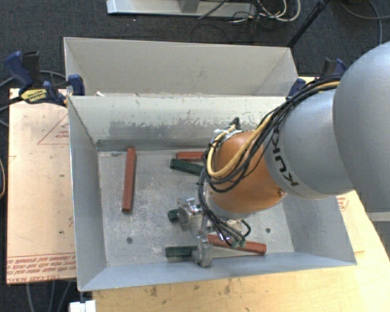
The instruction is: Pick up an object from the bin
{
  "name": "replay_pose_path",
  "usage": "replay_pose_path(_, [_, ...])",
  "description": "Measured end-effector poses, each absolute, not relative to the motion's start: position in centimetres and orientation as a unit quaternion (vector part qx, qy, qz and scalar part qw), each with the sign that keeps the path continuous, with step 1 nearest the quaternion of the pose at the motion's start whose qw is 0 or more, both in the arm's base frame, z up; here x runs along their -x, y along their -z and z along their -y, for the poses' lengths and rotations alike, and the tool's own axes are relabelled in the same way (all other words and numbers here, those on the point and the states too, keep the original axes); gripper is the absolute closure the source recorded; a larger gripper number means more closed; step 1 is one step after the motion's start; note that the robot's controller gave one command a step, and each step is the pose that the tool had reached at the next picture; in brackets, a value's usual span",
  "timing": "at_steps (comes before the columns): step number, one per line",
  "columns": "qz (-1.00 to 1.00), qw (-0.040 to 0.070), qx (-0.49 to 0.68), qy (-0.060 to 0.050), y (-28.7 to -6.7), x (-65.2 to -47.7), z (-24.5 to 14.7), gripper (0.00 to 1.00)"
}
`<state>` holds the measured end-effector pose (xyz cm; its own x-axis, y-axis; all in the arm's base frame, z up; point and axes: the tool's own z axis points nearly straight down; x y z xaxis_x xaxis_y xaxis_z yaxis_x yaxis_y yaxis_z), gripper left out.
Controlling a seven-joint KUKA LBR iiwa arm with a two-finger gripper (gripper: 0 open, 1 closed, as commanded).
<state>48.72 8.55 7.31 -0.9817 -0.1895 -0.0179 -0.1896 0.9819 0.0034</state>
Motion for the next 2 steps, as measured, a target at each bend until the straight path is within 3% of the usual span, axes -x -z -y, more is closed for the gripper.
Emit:
replay_pose_path(1, [-1.000, 0.002, 0.011, -0.002, -7.2, -49.5, -7.6, 0.00])
replay_pose_path(2, [-0.998, 0.002, -0.064, -0.001, -7.6, -48.7, -5.7, 0.00])
